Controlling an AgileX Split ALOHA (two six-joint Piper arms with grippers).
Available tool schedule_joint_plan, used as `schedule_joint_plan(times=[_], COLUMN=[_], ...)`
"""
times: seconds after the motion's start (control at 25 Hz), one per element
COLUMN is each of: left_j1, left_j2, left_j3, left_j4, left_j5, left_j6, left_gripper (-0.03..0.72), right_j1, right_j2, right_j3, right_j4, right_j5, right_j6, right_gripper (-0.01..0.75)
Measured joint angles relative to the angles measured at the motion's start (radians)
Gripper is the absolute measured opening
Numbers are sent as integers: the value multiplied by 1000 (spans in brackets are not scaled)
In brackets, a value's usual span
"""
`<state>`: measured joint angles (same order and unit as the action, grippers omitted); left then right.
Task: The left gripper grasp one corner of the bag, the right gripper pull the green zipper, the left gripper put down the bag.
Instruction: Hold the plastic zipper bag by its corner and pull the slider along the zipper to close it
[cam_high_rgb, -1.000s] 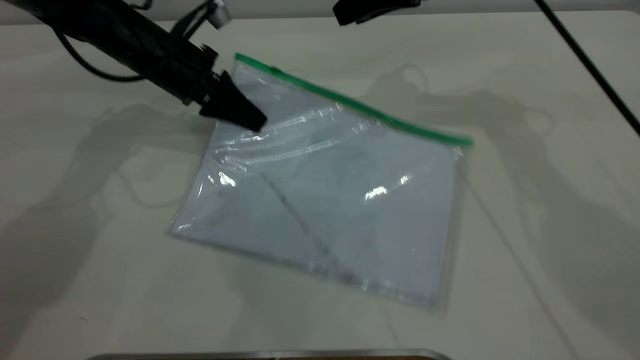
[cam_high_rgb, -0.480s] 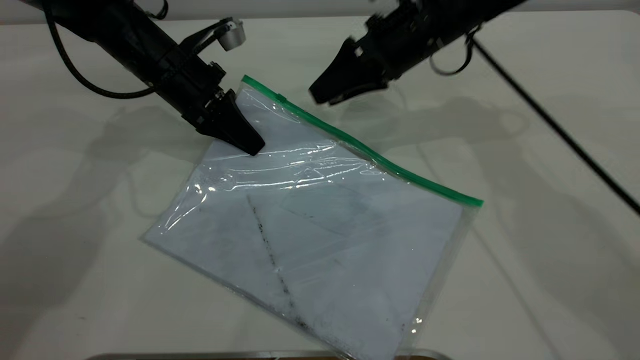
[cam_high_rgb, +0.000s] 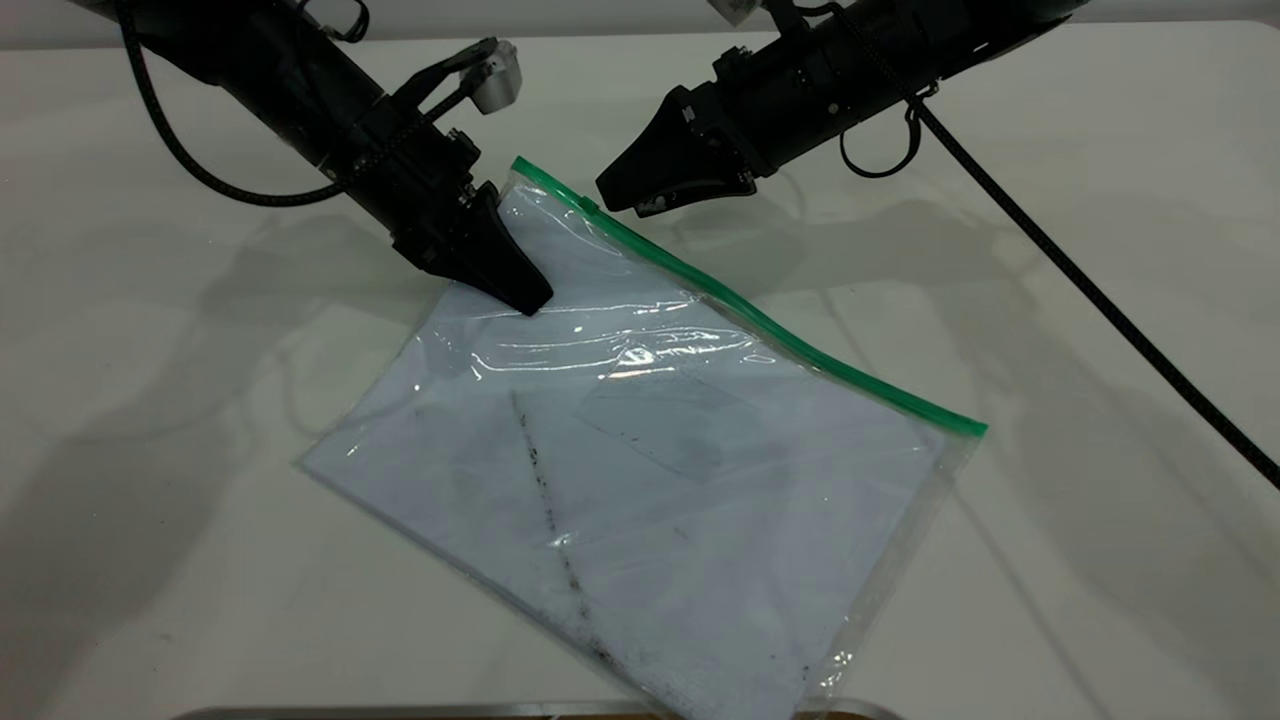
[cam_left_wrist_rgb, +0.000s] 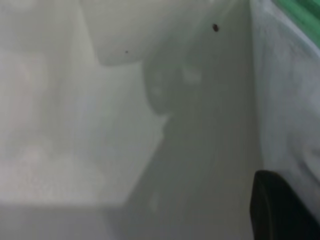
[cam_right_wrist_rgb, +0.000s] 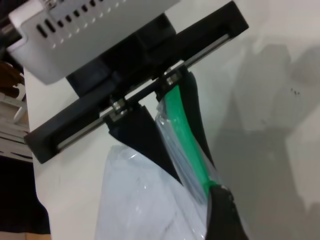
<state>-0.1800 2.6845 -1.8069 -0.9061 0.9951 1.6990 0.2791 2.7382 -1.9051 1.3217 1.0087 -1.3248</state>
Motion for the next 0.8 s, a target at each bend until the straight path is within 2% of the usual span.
schedule_joint_plan(times=[0.2, 0.48, 0.64, 0.8], left_j1=[-4, -5, -5, -5], left_j2=[0, 0, 0, -2], left_j3=[0, 0, 0, 0], left_j4=[0, -22, -38, -45], left_j5=[-4, -5, -7, -8], left_j6=[0, -11, -12, -3], left_gripper=[58, 59, 60, 61], right_j1=[0, 0, 0, 0], right_j2=[6, 6, 6, 6], right_j3=[-2, -2, -2, -2], right_j4=[4, -6, -5, -5], right_j5=[-1, 2, -6, -20], right_j6=[-2, 0, 1, 2], right_gripper=[485, 394, 388, 414])
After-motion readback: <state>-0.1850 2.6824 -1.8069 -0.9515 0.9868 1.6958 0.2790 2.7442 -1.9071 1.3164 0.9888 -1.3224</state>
